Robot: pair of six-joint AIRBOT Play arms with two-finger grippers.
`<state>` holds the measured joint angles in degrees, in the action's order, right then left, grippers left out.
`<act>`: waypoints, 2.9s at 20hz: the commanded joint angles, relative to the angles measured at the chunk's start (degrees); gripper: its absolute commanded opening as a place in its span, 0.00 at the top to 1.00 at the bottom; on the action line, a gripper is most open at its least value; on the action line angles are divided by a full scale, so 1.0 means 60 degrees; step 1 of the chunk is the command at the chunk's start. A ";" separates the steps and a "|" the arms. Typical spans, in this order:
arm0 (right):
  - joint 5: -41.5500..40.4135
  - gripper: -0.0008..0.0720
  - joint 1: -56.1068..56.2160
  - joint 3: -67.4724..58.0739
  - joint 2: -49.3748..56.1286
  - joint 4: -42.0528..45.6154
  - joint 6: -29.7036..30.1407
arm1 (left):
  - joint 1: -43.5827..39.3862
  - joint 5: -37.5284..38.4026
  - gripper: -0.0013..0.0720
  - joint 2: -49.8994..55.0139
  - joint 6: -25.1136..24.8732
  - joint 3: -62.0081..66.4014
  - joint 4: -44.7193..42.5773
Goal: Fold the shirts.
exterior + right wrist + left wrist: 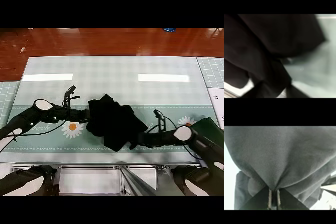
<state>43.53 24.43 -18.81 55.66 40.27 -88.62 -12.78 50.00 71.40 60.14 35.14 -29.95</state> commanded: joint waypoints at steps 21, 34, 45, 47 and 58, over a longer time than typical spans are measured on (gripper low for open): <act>0.5628 0.95 -0.3599 -1.6415 -0.1406 0.5038 0.1100 | 0.4044 0.4568 0.95 -0.3912 0.1807 1.1526 -0.0750; 0.7191 0.95 -0.3595 -1.1956 -0.3060 0.4459 0.0637 | 0.4029 0.6998 0.95 -0.6430 0.2594 0.5559 -0.1195; 0.2514 0.96 -0.4153 -0.8553 0.1617 0.4481 0.1013 | 0.1508 -0.1934 0.95 -0.2233 0.1300 0.1344 -0.1188; 0.2565 0.95 -0.4510 -0.9398 0.3177 0.3741 0.1024 | 0.1279 -0.2098 0.95 -0.0514 0.1308 0.2575 -0.1184; 0.3588 0.43 -0.6145 -1.2032 0.5410 0.1639 0.0892 | 0.3115 0.2973 0.29 0.3147 0.2262 0.7686 -0.2109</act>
<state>59.72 -7.42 -87.39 88.31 51.55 -82.98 0.23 55.13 88.75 70.65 75.61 -37.58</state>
